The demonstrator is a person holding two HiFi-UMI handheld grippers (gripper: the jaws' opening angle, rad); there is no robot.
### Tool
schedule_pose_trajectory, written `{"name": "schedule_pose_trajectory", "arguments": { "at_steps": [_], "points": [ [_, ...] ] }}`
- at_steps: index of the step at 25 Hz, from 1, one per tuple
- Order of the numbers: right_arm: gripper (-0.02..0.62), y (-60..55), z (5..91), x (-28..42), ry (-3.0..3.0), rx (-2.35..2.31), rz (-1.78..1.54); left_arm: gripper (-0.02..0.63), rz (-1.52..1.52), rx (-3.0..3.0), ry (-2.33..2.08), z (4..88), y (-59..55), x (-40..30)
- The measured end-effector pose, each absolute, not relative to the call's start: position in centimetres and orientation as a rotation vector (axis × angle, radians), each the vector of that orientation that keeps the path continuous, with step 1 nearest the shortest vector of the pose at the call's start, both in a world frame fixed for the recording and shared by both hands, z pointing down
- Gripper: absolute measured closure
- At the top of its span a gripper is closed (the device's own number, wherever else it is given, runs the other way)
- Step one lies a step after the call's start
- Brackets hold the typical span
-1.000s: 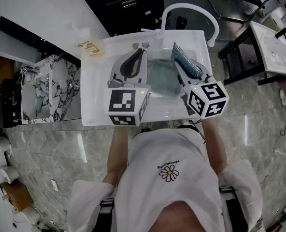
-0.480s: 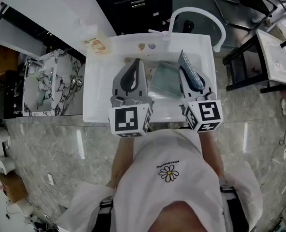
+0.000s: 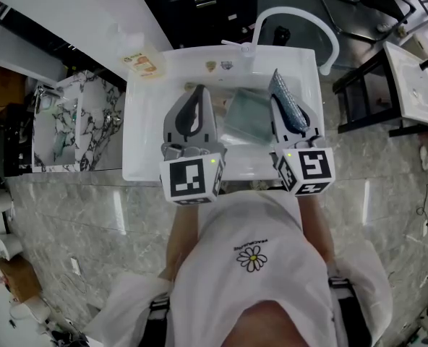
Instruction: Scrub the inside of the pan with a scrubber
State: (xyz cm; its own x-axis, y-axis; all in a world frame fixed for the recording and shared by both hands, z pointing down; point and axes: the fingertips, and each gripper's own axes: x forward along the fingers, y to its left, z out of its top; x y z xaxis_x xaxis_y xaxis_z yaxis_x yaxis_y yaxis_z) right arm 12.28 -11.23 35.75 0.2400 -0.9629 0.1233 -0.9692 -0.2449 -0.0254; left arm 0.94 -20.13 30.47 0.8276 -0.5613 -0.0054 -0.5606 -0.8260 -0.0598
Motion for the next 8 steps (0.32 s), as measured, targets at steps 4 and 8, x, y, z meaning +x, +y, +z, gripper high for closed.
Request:
{"name": "schedule_pose_trajectory", "arguments": {
  "at_steps": [4, 8],
  "points": [
    [0.538, -11.27, 35.6, 12.2, -1.89, 2.429, 0.164, 0.589, 0.0, -2.947, 0.915, 30.22, -20.3, 0.67],
    [0.538, -11.11, 35.64, 12.27, -1.883, 2.433, 0.166, 0.589, 0.04, -2.951, 0.924, 29.74, -20.27, 0.5]
  ]
}}
